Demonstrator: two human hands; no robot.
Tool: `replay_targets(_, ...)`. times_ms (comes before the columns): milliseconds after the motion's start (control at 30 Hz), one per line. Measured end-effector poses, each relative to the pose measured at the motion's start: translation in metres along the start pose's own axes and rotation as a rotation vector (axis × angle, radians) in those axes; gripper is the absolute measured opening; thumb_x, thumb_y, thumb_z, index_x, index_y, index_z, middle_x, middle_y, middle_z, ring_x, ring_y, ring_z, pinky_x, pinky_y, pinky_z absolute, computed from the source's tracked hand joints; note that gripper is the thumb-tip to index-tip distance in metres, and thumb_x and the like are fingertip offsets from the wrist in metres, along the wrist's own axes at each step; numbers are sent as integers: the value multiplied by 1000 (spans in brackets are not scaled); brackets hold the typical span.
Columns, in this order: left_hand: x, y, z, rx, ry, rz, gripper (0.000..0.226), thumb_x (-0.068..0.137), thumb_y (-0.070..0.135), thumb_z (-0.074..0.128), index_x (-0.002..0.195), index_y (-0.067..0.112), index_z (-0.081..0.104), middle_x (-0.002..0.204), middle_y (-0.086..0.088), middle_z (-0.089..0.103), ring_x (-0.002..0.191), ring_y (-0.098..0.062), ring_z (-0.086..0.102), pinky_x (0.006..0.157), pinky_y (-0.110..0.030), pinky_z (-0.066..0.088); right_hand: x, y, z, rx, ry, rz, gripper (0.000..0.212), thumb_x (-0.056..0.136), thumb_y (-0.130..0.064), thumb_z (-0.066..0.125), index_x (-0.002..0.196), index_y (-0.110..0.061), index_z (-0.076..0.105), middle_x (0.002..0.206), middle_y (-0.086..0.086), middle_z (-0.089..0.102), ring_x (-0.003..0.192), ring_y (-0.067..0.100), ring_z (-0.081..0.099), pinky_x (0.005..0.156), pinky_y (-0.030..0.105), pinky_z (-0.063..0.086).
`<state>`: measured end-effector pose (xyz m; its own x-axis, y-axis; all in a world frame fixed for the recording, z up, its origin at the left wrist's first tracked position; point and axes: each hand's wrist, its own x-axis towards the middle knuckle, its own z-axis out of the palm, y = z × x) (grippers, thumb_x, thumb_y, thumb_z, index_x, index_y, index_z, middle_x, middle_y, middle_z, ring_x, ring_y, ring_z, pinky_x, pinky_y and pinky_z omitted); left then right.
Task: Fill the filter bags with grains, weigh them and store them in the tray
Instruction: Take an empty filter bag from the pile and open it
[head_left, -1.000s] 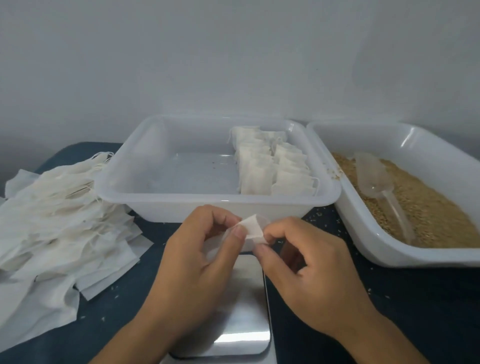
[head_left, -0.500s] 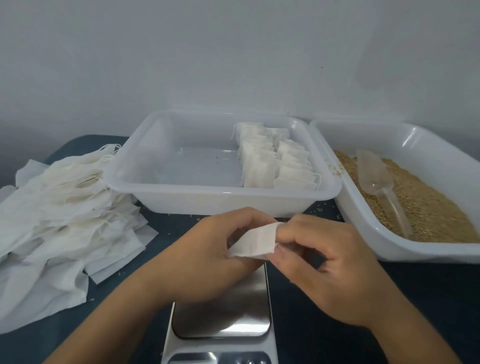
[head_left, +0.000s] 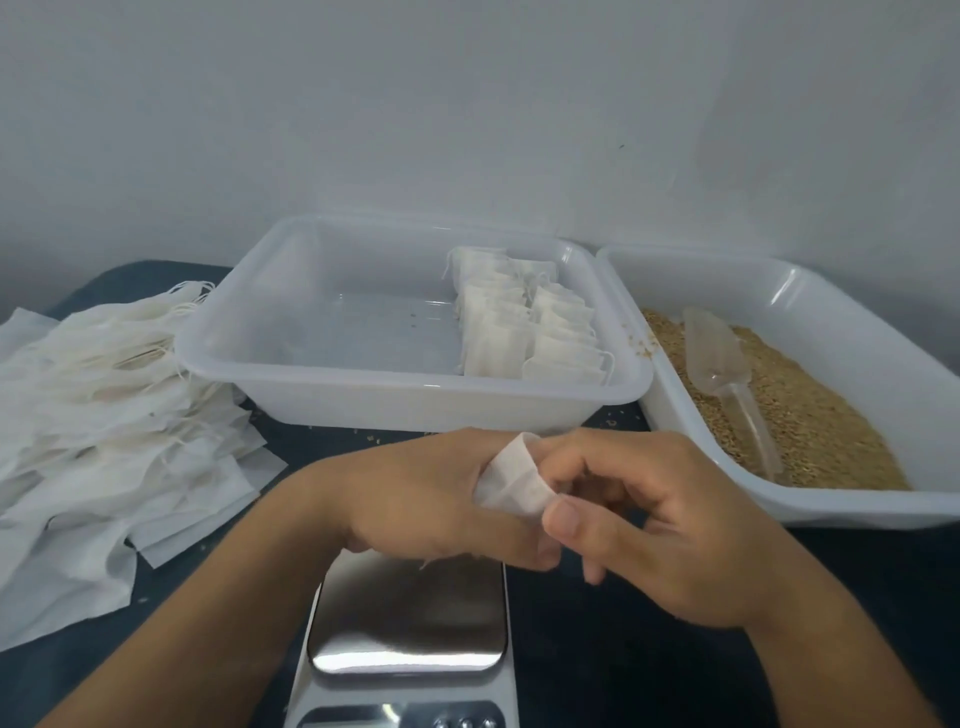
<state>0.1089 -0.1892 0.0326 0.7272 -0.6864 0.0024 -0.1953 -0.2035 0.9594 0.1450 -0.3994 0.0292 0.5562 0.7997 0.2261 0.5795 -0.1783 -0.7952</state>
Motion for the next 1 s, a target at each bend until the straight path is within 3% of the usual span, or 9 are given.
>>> replay_targets(200,-8,-14,-2,-1,108,-97,21,93,4,69,101,21,61,87,16,58,76,-1,55,70,-20,46,1,-1,2,-130,28,-1,18,97,-50,59,99,-33,64,84,-16,70,56,18,67,49,35,53)
replay_targets(333,-9,-21,3,96,313,-119,23,85,22,77,97,37,63,87,15,62,78,-3,58,71,-20,46,0,-9,-1,-179,111,-60,25,100,-50,55,106,-31,70,82,-24,70,61,9,70,52,19,52)
replay_targets(433,-8,-27,7,121,519,-128,25,80,34,80,96,40,62,86,15,65,77,-2,60,72,-16,46,-7,-11,-25,-291,474,-89,27,100,-56,55,107,-34,71,93,-20,74,64,4,72,51,21,55)
replay_targets(533,-5,-30,13,192,564,-128,28,80,40,80,97,41,58,85,18,62,76,-2,58,70,-18,45,-17,7,-82,-439,878,234,19,92,-57,61,97,-39,65,94,-15,74,72,6,71,61,28,54)
replay_targets(633,0,-29,18,206,548,-143,33,75,50,76,101,43,57,84,20,62,73,-2,58,66,-19,44,-20,39,-135,-776,608,812,32,93,-59,58,114,-35,58,114,-8,71,83,5,60,62,23,37)
replay_targets(700,5,-28,20,213,536,-135,29,80,45,80,101,42,60,85,19,65,72,-2,60,62,-18,48,-11,60,-147,-827,338,992,49,95,-61,60,130,-26,60,128,1,68,100,19,62,70,29,41)
replay_targets(767,11,-28,22,210,527,-120,20,87,35,81,98,34,65,81,17,66,68,0,59,61,-13,47,0,73,-147,-822,175,1044,41,95,-60,62,114,-24,68,115,3,71,94,20,66,71,31,44)
replay_targets(867,15,-27,25,188,502,-102,15,91,30,78,99,36,66,77,19,67,66,3,59,60,-7,44,12,89,-145,-813,117,1078,33,89,-58,69,85,-26,63,86,-2,68,73,14,65,55,28,41)
replay_targets(1000,16,-26,28,112,505,-117,20,94,32,74,98,48,65,82,19,69,73,-3,66,66,-12,49,16,101,-138,-916,107,1084,37,90,-53,71,97,-16,69,83,0,63,73,15,58,60,30,42)
